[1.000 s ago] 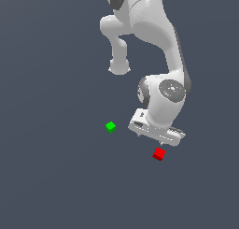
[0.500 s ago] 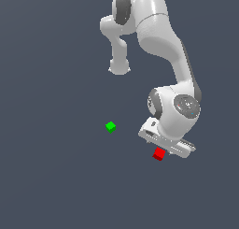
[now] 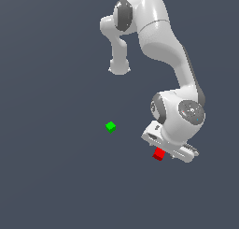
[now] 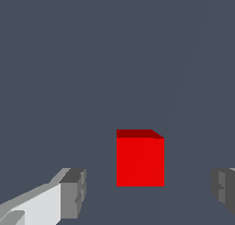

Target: Stack the red cube on top of the green cube.

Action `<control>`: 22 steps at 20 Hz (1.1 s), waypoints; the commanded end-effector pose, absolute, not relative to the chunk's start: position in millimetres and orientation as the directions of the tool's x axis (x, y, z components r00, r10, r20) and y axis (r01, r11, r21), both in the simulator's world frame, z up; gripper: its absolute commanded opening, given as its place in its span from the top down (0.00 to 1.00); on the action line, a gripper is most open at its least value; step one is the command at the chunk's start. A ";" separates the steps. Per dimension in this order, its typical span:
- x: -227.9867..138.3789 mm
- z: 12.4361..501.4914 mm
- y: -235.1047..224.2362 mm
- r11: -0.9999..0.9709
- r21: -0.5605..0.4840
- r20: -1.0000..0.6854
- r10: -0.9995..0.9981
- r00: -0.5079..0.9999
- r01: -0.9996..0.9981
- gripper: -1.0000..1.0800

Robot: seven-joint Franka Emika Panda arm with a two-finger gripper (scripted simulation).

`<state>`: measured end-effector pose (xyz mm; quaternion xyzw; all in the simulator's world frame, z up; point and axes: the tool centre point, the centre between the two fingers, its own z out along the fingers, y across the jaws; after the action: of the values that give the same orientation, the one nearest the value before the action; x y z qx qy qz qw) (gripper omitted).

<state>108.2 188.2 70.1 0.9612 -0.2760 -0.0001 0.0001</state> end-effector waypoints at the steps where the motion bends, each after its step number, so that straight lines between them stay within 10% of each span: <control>1: 109.3 69.8 188.9 -0.846 0.000 0.000 -0.533 0.846 -0.533 0.04; 22: 109.3 19.6 188.4 -0.846 0.000 0.000 -0.533 0.846 -0.533 0.04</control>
<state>108.2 188.1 18.4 0.9608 -0.2772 -0.0010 0.0005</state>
